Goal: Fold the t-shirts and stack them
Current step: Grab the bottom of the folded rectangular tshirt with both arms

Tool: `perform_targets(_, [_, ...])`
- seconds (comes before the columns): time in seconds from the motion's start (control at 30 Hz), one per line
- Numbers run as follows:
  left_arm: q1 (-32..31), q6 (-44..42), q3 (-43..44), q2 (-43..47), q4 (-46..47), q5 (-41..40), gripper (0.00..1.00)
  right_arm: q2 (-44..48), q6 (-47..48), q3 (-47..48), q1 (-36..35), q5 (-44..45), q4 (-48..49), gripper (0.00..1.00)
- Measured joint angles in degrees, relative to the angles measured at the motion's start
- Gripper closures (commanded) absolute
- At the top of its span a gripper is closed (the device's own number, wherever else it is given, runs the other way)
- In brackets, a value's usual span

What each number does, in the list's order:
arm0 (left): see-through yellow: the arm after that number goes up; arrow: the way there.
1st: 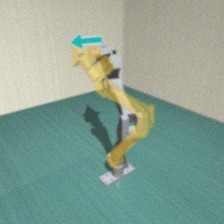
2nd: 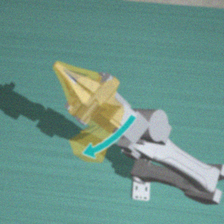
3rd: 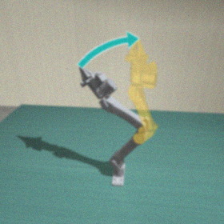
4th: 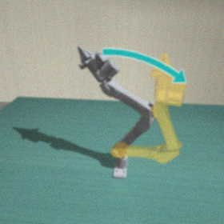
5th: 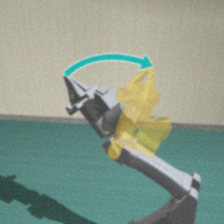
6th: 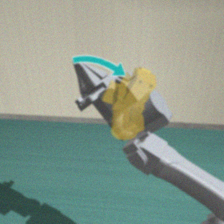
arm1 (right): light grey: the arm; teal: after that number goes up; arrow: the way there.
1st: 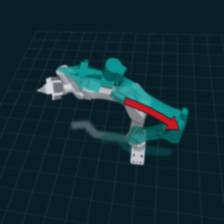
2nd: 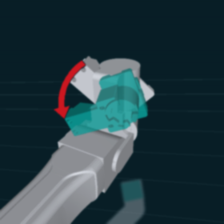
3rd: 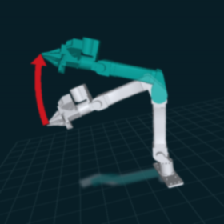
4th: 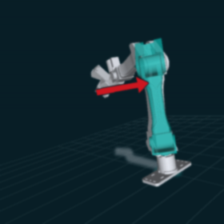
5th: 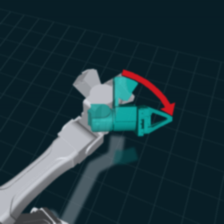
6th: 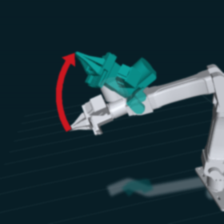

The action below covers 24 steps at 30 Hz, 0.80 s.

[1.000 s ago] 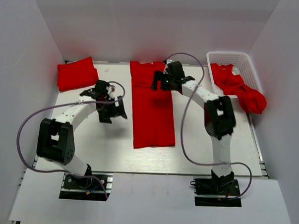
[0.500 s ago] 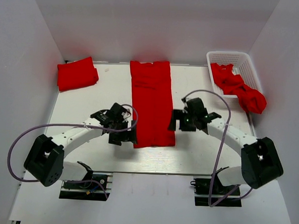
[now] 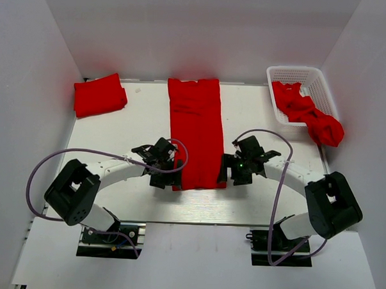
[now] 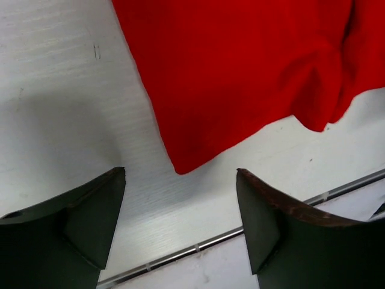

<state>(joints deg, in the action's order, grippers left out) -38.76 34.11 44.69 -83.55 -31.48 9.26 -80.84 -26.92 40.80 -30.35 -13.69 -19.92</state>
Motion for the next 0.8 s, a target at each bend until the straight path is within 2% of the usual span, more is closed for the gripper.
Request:
perform_targets(0.07, [0.0, -0.1, -0.7, -0.7, 1.4, 0.0, 0.24, -0.8, 0.0, 0.0, 0.0, -0.3, -0.1, 0.19])
perform_targets(0.1, [0.0, -0.1, -0.9, -1.0, 1.8, 0.1, 0.25, -1.0, 0.1, -0.1, 0.0, -0.4, -0.1, 0.24])
perform_targets(0.13, [0.0, -0.2, -0.9, -1.1, 2.4, 0.1, 0.31, -1.2, 0.2, -0.1, 0.0, -0.7, -0.1, 0.26])
perform_targets(0.17, [0.0, -0.3, -0.9, -1.2, 2.9, 0.2, 0.33, -1.4, 0.3, -0.1, 0.0, -0.8, -0.1, 0.3])
perform_targets(0.2, [0.0, -0.4, -1.0, -1.4, 3.5, 0.2, 0.38, -1.8, 0.3, -0.1, 0.0, -1.2, -0.1, 0.39])
perform_targets(0.3, [-0.2, -0.6, -1.8, -1.5, 5.4, 0.5, 0.45, -3.0, 0.4, -0.1, 0.0, -1.8, 0.0, 0.55])
perform_targets(0.33, [-0.2, -0.6, -2.2, -1.4, 6.1, 0.7, 0.5, -3.5, 0.5, -0.1, 0.0, -2.3, 0.1, 0.58])
perform_targets(0.4, [-0.5, -0.6, -3.0, -1.3, 7.6, 1.3, 0.58, -4.1, 0.3, -0.1, 0.0, -2.9, 0.3, 0.72])
perform_targets(0.43, [-0.6, -0.6, -3.3, -1.3, 8.4, 1.5, 0.7, -4.4, 0.4, -0.1, 0.0, -3.0, 0.4, 0.78])
perform_targets(0.57, [-1.1, -0.7, -3.9, -1.9, 9.2, 2.1, 0.86, -5.8, 0.8, -0.1, 0.0, -4.1, 0.6, 1.0])
perform_targets(0.63, [-1.3, -0.5, -3.9, -2.2, 9.5, 2.3, 1.0, -5.9, 0.9, -0.1, 0.0, -4.4, 0.7, 1.0])
perform_targets(0.8, [-1.5, -0.6, -3.7, -2.1, 9.0, 2.4, 1.0, -5.7, 1.6, -0.1, 0.0, -4.4, 0.6, 1.0])
